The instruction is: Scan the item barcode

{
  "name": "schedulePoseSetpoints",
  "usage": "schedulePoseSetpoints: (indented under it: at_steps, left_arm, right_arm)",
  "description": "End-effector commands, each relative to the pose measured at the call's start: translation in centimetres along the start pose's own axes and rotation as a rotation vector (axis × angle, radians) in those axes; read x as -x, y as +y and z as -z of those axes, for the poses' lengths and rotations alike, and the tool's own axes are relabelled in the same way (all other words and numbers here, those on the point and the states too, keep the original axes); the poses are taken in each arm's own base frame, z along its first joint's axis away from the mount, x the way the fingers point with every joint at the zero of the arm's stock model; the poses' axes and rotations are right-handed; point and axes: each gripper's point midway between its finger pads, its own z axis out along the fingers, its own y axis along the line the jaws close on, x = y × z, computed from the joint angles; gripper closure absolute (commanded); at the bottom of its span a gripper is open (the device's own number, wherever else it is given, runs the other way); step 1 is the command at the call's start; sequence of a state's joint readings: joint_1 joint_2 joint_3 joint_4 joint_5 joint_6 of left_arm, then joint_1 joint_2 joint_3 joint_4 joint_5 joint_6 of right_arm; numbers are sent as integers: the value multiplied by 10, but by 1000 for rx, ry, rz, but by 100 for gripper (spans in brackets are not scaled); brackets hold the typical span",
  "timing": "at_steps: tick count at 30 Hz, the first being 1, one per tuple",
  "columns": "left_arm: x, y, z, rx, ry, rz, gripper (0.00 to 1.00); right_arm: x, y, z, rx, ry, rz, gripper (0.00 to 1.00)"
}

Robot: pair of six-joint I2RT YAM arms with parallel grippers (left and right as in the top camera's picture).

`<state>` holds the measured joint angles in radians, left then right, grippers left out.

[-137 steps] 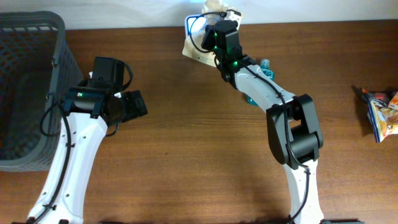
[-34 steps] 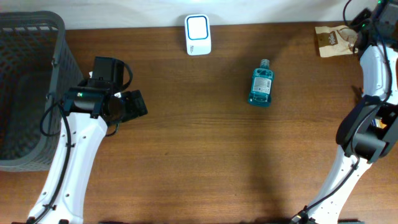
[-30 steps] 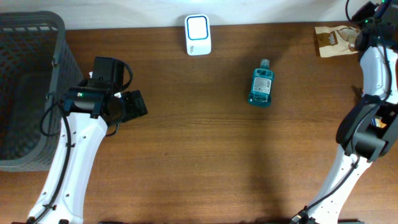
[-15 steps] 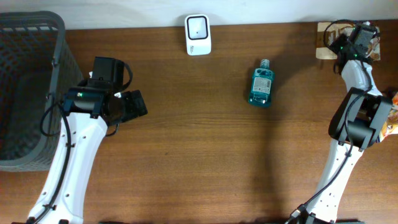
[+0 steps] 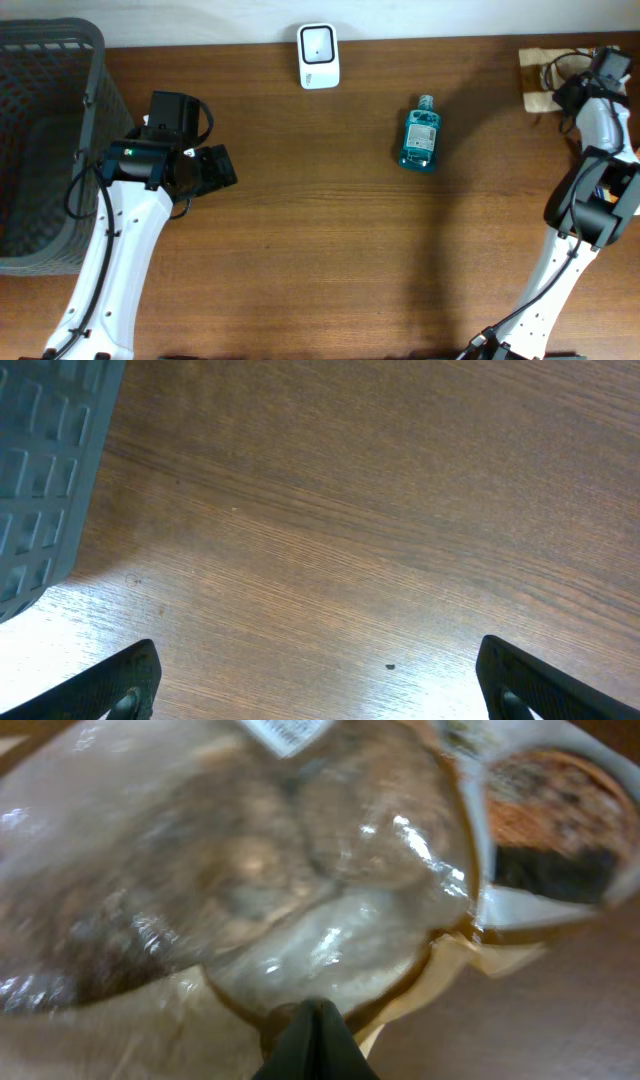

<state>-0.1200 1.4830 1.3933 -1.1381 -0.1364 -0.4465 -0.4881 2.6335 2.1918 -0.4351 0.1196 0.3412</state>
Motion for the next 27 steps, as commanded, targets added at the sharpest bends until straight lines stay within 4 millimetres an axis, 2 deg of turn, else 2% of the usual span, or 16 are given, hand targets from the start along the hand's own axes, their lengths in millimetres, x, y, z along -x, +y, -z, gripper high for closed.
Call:
schedulePoseSetpoints:
  at_steps: [1,5,9,12,13,18,23,25,27]
  left_arm:
    - [5,3,6,2,-24,19,1]
    - [5,3,6,2,-24,19,1]
    - [5,3,6,2,-24,19,1]
    - [5,3,6,2,-24,19,1]
    - [5,3,6,2,-24,19,1]
    - [5,3,6,2,-24,19,1]
    - [5,3,6,2,-24,19,1]
    - [5,3,6,2,-24,19,1]
    - [5,3,6,2,-24,19,1]
  right_arm:
    - [-52,-49,-20,-123,159,-14,96]
    - [-59,-75,-6,-254,203,6,96]
    - [-49,-113,26,-499,167,-46,96]
    - [-41,-127,51,-607,131,-116,96]
    - [-35,-125,57,-598,124,-122,96]
    - [2,-102,88,-540,29,-141,96]
    - [51,-60,137,-435,-125,-166,96]
    - [67,-36,158,-371,-174,-157,96]
    - [74,8,175,-214,-169,-56,96]
